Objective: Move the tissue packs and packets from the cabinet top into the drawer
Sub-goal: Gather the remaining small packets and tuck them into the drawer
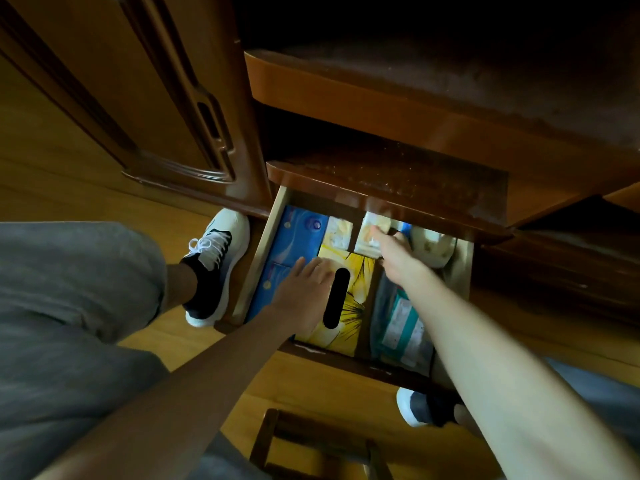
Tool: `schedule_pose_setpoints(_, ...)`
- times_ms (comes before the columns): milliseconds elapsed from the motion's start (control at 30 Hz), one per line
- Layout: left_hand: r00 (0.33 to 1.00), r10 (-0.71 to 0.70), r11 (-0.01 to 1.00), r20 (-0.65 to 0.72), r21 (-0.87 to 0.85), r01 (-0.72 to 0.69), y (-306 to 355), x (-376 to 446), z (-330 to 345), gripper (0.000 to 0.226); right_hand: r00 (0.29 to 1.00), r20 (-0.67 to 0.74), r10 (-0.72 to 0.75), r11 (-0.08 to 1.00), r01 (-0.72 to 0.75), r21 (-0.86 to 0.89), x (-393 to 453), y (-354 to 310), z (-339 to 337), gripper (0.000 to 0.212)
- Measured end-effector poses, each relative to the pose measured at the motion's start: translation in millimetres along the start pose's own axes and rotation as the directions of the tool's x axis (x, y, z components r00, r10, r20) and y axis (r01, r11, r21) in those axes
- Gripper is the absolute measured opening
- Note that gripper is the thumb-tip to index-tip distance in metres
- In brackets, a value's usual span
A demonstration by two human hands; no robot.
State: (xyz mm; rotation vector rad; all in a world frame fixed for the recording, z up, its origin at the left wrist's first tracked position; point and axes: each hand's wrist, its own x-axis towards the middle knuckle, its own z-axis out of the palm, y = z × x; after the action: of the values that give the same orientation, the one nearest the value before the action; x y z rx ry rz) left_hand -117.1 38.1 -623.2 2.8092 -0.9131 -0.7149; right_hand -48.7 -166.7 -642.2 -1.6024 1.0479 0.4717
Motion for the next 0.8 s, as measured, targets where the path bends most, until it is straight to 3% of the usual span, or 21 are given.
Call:
schedule_pose_setpoints(133, 0.999, 0.010, 0.998, -0.051, -0.054, -0.013, 2, 4, 1, 0.060, 0.999, 0.022, 0.036, 0.992, -0.033, -0.121, 14, 10, 5, 0.082)
schedule_pose_setpoints(300, 0.999, 0.009, 0.995, -0.041, -0.100, -0.013, 3, 6, 3, 0.056, 0.999, 0.039, -0.038, 0.954, 0.048, -0.295, 20, 13, 20, 0.069)
schedule_pose_setpoints(600, 0.998, 0.017, 0.994, -0.059, -0.108, -0.023, 1, 6, 4, 0.057, 1.000, 0.015, -0.005, 0.980, 0.008, -0.198, 25, 16, 19, 0.048)
schedule_pose_setpoints(800, 0.999, 0.023, 0.992, -0.023, -0.120, -0.026, -1, 7, 0, 0.059, 0.994, -0.068, -0.086, 0.934, 0.057, -0.353, 19, 11, 27, 0.046)
